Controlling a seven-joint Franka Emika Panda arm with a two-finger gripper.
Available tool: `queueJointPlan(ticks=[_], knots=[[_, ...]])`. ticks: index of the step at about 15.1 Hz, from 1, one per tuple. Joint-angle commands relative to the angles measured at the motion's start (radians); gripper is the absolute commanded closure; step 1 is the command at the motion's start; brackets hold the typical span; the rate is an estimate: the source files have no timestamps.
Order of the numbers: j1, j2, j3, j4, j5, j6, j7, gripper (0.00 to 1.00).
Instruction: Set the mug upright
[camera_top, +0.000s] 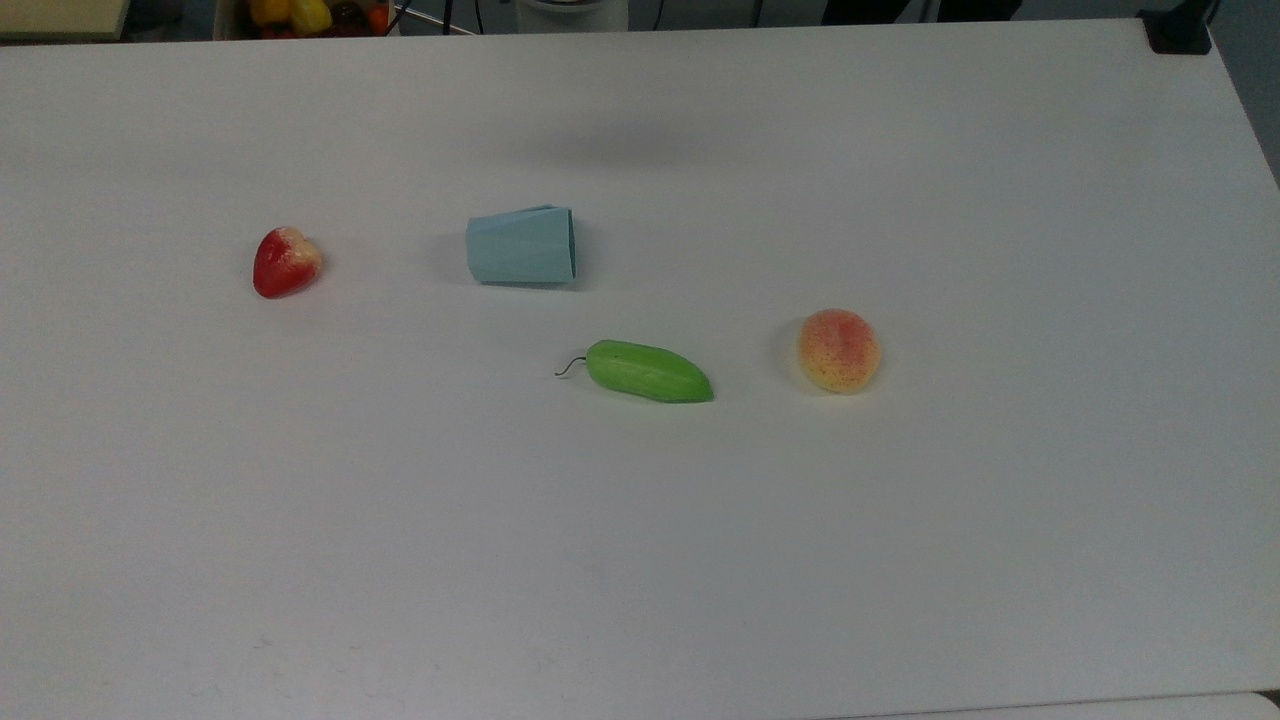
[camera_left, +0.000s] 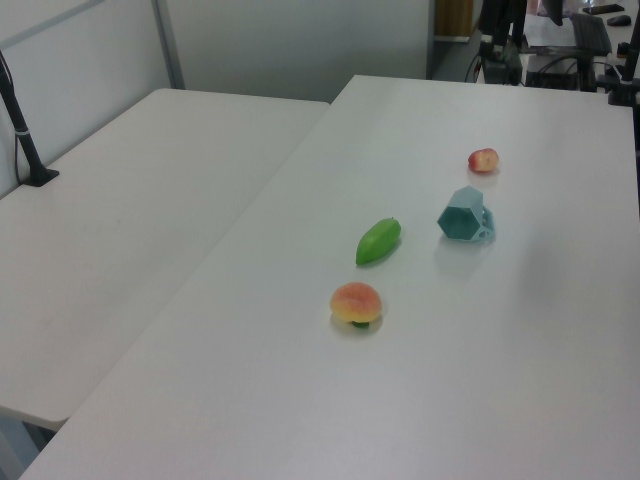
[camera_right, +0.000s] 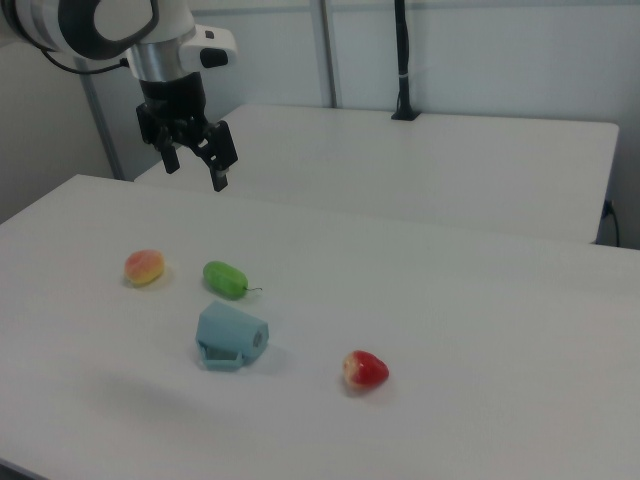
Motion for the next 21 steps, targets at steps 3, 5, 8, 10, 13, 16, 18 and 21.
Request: queueJointPlan(ticks=[3,5,8,10,13,16,18,21], knots=[[0.006,-0.025,0.004,-0.03,0.004,0.023,0.004,0.0],[0.013,-0.022,0.007,-0.045,0.004,0.025,0.004,0.0],[0.014,-0.02,0.037,-0.038,0.001,0.023,0.013,0.0],[0.014,-0.019,0.053,-0.023,0.001,0.017,0.024,0.0],[0.014,-0.017,0.125,-0.01,-0.028,0.016,0.102,0.0],[0.029,-0.007,0.203,-0.012,-0.135,0.02,0.228,0.0],[0.036,0.016,0.231,-0.013,-0.195,0.02,0.314,0.0],[0.072,0.053,0.274,-0.033,-0.304,0.019,0.367,0.0]])
